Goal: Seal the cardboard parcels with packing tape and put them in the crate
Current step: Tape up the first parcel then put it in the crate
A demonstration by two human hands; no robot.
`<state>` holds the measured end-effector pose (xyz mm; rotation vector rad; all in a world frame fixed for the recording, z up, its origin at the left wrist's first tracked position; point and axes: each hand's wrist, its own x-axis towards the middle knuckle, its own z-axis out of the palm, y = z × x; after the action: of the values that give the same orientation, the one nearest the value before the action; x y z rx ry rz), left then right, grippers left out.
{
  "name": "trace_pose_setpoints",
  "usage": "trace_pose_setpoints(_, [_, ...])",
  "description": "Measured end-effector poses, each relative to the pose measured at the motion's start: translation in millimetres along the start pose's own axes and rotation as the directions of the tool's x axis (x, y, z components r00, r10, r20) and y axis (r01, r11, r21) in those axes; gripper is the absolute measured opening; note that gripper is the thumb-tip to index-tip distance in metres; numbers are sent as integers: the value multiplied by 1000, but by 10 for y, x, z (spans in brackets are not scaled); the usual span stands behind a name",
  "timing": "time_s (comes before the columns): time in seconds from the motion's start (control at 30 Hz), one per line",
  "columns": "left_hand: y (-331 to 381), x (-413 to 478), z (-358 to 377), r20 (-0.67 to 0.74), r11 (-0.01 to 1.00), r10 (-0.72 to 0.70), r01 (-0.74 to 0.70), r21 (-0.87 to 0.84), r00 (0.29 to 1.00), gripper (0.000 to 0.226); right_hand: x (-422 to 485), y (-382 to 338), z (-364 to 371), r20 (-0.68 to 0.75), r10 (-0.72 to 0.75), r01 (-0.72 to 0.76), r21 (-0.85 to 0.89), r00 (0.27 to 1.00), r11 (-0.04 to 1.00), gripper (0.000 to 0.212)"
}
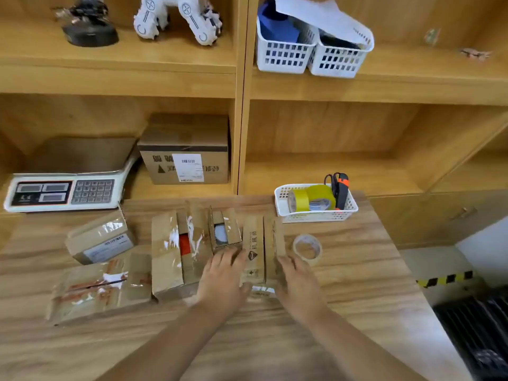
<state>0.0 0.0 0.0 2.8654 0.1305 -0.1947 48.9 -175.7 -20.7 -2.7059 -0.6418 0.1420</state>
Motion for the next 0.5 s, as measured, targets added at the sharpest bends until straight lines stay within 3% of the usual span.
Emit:
trace_pose_setpoints(0.07, [71, 98, 114, 22, 999, -5, 6, -52, 1000, 70, 57, 62, 50, 65, -31, 30, 17, 997, 999, 65])
trace_pose_setpoints(0.17, [165, 218, 266, 20, 994, 2, 0, -105, 1000, 72, 154, 190, 164, 51, -143, 143, -15, 988, 990, 71])
trace_pose_setpoints(0.27, [226, 299, 369, 36, 995, 2, 1, -97, 999, 79, 237, 254, 208, 72, -184, 186, -31, 980, 982, 68])
trace_pose_setpoints(0.4, [234, 337, 515, 13, 992, -27, 29, -120, 1000, 78, 287, 349, 291, 102, -240, 249, -87, 965, 965, 80])
trace_pose_setpoints(0.5, [229, 354, 568, -8, 987, -33, 32, -156, 999, 76, 287, 387, 311, 114, -235, 246, -102, 965, 964, 72])
